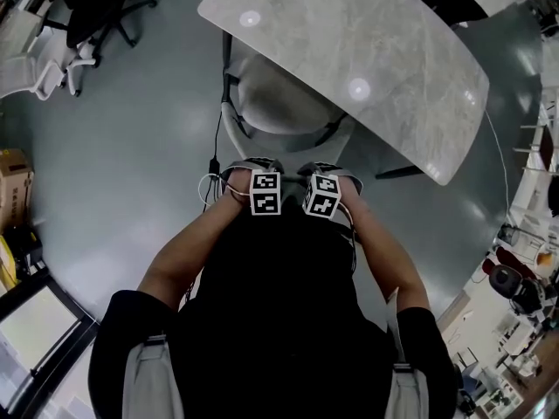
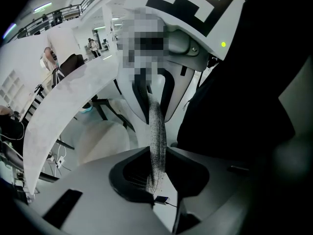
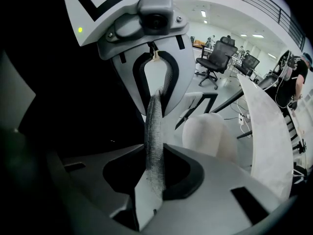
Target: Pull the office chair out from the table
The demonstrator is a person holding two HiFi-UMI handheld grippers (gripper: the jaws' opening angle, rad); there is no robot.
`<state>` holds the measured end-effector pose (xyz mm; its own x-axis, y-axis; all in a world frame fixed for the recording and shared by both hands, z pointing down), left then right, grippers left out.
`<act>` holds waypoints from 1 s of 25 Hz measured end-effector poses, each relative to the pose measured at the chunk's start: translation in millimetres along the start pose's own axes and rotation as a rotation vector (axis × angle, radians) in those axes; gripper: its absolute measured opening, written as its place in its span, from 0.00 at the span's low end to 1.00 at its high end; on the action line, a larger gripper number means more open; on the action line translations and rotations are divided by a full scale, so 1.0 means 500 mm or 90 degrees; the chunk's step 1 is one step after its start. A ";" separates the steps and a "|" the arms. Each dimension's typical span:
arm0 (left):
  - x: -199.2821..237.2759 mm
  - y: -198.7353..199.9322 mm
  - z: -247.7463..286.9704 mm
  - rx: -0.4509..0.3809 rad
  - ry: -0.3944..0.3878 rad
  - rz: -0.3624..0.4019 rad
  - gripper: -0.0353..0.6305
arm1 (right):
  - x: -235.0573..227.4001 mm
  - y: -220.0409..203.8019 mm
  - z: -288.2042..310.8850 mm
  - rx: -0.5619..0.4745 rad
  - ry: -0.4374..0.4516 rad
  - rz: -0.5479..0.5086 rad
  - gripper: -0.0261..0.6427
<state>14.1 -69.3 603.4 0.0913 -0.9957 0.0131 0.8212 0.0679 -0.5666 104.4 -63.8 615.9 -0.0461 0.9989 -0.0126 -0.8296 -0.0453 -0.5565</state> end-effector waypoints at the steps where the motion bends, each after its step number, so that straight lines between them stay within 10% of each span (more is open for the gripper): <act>1: -0.010 0.002 0.001 0.000 0.002 -0.003 0.18 | 0.011 -0.002 -0.001 -0.001 0.002 -0.002 0.17; 25: -0.330 0.006 0.008 -0.014 0.010 -0.033 0.17 | 0.329 -0.004 0.009 0.003 0.017 -0.006 0.17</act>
<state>3.7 95.4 602.8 0.0391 -0.9988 0.0299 0.8122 0.0144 -0.5832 96.2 100.7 618.7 -0.0233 0.9993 -0.0301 -0.8324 -0.0361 -0.5530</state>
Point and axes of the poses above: the fingertips, and each gripper's own axes: z forward along the fingers, x to its left, y out of its top, the point moved 9 cm from there along -z, backward along the fingers, and after that the axes turned 13 degrees about -x, right-handed, at the moved point
